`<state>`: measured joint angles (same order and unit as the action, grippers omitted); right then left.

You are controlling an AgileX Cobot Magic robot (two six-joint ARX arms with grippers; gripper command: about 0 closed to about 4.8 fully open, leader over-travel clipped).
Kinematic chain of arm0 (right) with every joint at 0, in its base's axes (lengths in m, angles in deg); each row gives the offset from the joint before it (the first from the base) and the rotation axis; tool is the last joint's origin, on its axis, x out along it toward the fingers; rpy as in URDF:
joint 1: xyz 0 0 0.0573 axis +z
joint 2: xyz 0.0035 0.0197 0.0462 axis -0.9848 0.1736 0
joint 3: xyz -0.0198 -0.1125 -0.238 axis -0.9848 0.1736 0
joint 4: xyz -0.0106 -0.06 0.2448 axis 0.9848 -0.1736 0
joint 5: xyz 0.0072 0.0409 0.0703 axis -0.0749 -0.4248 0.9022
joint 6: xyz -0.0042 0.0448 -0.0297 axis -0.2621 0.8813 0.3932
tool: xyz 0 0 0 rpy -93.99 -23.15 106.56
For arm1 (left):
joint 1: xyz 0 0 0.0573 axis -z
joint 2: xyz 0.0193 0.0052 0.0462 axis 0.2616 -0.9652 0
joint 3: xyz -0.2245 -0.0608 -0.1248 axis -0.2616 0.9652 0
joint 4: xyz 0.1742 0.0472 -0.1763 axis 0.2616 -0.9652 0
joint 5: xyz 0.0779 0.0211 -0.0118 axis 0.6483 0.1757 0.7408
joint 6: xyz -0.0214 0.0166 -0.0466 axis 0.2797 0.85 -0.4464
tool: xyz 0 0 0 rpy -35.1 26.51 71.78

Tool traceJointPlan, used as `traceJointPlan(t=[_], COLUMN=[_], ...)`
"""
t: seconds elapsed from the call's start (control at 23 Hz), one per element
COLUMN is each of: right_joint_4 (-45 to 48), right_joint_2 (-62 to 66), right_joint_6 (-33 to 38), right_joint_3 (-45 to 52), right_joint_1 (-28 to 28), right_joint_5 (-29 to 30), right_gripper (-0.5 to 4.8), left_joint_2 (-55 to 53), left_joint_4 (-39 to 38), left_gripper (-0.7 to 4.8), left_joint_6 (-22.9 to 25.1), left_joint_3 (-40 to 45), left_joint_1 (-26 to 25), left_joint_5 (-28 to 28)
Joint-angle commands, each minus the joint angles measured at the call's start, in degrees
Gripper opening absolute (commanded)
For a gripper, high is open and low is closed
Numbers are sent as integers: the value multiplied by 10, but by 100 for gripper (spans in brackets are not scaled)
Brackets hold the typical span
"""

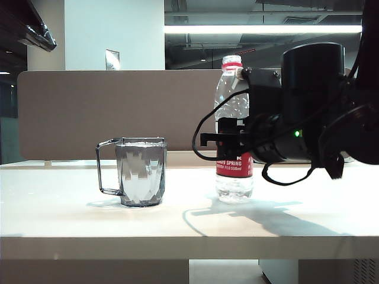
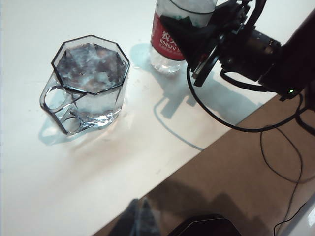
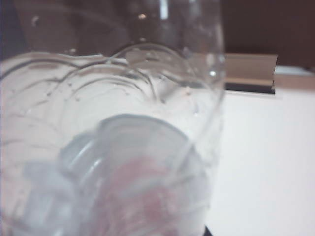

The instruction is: Pick up the mineral water bottle on the table and pour water into the mug until it's full.

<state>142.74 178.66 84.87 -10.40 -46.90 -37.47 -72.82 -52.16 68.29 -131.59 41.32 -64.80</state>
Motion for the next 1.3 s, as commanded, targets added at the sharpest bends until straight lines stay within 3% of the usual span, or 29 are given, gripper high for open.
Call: traceJointPlan(t=[0.04, 0.78, 1.0, 1.13, 1.3], right_joint_4=[22, -7, -8, -12, -11], right_joint_2=[6, 9, 9, 9, 7], right_joint_6=[38, 14, 5, 3, -25], right_joint_3=[-2, -2, -2, -2, 2], right_joint_1=[1, 1, 1, 1, 2], right_joint_5=[5, 9, 16, 16, 18], right_gripper=[202, 227, 307, 404, 465], left_joint_2=[1, 1, 1, 1, 1], left_joint_4=[3, 3, 3, 3, 3], left_gripper=[-5, -5, -5, -5, -5], left_joint_6=[1, 1, 1, 1, 1], left_joint_3=[-3, -3, -3, -3, -3], left_joint_1=[1, 1, 1, 1, 1], left_joint_5=[-3, -3, -3, -3, -3])
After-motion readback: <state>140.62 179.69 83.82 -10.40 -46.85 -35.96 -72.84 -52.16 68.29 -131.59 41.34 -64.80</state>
